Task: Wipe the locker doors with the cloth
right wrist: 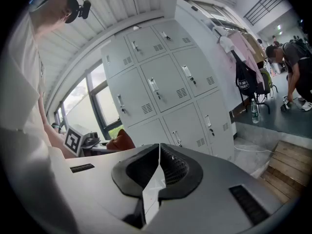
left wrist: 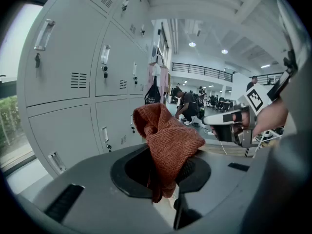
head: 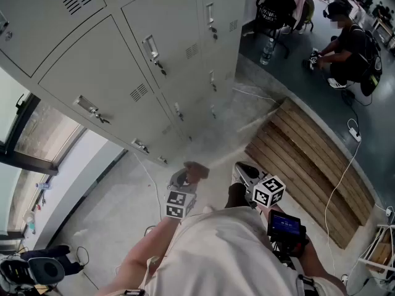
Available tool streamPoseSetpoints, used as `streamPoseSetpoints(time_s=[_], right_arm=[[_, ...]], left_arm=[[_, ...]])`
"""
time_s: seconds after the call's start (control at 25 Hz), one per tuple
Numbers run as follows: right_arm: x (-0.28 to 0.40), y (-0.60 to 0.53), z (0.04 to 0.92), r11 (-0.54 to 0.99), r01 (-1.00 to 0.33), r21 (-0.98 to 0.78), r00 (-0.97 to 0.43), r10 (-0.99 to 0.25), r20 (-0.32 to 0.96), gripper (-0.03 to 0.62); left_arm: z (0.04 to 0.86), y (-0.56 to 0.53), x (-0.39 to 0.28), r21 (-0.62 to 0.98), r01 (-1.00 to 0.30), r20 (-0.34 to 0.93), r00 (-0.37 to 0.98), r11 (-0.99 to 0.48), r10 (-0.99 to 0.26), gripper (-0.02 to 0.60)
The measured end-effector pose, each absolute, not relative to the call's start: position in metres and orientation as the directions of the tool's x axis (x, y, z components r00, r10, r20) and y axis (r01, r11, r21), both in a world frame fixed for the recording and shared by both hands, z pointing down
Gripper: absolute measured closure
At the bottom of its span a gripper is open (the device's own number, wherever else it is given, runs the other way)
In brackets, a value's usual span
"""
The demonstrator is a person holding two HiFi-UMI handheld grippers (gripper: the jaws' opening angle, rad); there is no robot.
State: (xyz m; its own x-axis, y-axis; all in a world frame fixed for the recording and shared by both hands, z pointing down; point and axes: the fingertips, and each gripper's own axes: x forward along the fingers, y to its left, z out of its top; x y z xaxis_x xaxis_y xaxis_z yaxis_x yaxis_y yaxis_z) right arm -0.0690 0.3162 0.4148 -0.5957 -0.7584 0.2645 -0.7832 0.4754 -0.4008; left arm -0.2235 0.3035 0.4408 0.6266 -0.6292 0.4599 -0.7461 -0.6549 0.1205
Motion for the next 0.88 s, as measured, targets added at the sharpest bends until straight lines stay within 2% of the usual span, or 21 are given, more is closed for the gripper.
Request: streamPoseSetpoints(time_s=[0.44, 0.68, 0.88], right_arm=[[-0.015, 0.145, 0.399, 0.607, -0.69, -0.395, -0.713, -0.664, 0.225, 0.574], [-0.006, 0.097, 0.393, 0.695, -0.59, -0.41, -0.804, -0.55, 0.226, 0.574], [-0.007, 0.069, 0.397, 0.718, -0.537, -0.443, -0.841, -0.493, 0.221, 0.574]], left_arm=[[0.433, 0.175, -0.161, 0.106, -0.843, 0.45, 0.514, -0.528, -0.73, 0.505], [0.405, 0.127, -0.143, 0.112, -0.912, 0.439, 0.402, -0.395, -0.803, 0.505], [0.406, 0.111, -0.149, 0.102, -0.944, 0.477, 0.324, -0.314, -0.817, 0.505]])
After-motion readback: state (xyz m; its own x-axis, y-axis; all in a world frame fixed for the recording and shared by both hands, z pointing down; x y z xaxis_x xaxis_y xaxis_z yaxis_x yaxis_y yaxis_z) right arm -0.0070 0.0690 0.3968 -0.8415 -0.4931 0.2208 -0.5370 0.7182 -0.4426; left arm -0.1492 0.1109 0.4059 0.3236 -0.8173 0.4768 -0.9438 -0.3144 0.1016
